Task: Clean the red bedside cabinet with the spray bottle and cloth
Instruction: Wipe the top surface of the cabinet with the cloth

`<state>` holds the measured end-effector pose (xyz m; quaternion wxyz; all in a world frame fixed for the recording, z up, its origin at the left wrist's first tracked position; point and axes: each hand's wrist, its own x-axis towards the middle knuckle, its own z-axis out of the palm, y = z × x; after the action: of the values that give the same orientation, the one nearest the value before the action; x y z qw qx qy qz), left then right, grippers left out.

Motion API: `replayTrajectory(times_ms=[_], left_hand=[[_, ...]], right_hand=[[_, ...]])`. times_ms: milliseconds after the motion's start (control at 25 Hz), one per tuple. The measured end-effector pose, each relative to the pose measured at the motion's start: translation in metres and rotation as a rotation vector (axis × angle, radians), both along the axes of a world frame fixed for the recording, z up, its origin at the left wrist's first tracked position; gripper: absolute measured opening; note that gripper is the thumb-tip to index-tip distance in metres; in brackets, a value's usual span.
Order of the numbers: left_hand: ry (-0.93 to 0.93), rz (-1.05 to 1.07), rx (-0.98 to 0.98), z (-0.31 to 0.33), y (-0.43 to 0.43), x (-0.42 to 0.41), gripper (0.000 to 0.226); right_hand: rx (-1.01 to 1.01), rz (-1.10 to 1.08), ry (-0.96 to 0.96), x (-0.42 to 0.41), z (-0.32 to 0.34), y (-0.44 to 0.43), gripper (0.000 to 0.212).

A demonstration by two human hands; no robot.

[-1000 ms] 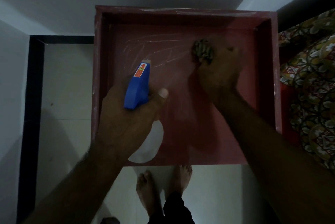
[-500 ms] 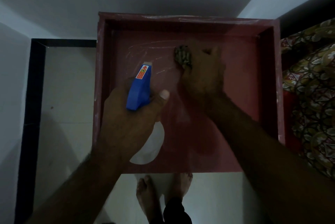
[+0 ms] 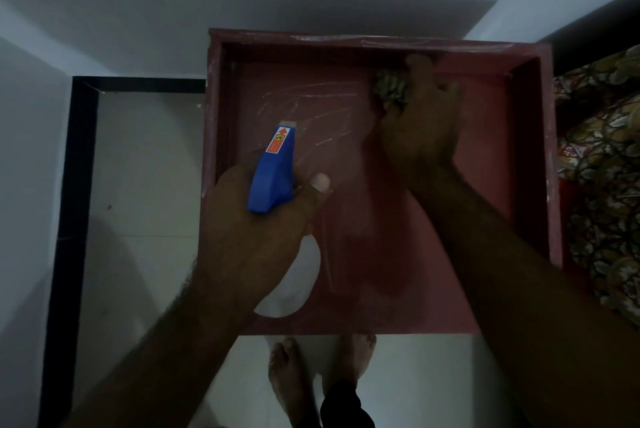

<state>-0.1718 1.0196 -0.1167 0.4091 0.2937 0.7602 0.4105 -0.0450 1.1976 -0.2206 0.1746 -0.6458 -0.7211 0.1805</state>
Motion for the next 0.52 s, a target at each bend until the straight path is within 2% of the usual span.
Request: replayTrajectory(times_ms=[80, 200, 520], left_hand=[[0.035, -0.029, -0.018, -0.002, -0.002, -0.005, 0.037], [0.058, -0.023, -0.024, -0.007, -0.006, -0.011, 0.035], [0.060, -0.025, -0.051, -0.011, -0.008, -0.008, 0.035]], right_hand=[[0.001, -0.091, -0.007, -0.001, 0.003, 0.007, 0.075], [0.021, -0.150, 0.025, -0.019, 0.003, 0.003, 0.075], [-0.050, 0.152, -0.014, -0.037, 0.001, -0.005, 0.080]])
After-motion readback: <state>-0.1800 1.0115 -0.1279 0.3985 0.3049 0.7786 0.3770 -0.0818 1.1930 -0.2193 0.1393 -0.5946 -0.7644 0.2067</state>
